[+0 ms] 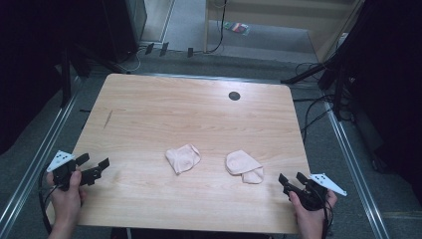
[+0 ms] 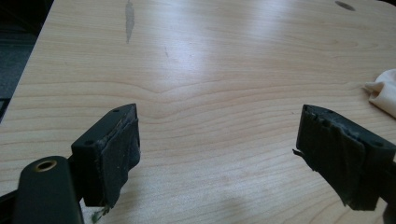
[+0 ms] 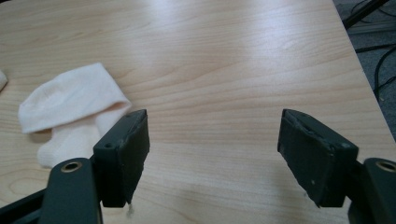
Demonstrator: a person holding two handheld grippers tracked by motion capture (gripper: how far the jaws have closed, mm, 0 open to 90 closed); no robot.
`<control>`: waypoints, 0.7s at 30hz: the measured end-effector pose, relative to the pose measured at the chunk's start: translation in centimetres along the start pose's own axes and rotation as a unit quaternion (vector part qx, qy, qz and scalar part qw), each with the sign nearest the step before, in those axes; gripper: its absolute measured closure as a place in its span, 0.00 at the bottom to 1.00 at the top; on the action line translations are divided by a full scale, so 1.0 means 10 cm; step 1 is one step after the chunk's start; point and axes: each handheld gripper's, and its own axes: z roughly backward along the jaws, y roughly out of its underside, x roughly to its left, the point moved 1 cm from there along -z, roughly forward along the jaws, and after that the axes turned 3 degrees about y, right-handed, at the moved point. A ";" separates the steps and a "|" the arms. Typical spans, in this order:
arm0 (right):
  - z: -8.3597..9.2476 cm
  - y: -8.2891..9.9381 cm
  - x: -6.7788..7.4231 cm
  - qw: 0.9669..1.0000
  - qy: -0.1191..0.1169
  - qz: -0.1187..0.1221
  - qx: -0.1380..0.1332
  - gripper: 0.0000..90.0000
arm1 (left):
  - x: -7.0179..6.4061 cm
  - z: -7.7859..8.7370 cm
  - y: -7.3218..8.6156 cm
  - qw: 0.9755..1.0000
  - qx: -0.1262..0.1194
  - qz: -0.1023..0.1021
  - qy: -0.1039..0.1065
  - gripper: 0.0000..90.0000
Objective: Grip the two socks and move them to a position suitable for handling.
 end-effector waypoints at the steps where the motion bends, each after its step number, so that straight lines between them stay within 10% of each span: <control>1: 0.00 -0.01 0.02 1.000 0.001 -0.003 0.000 0.29 | 0.00 0.00 0.00 1.000 0.001 -0.001 -0.002 0.16; 8: -0.07 -0.10 0.37 0.999 0.000 0.032 0.009 0.31 | -0.01 -0.01 0.00 1.000 0.004 -0.005 -0.003 0.16; 21: -0.42 -0.20 0.87 0.998 -0.045 -0.005 0.037 0.35 | -0.03 -0.02 0.01 1.000 0.006 -0.011 -0.004 0.16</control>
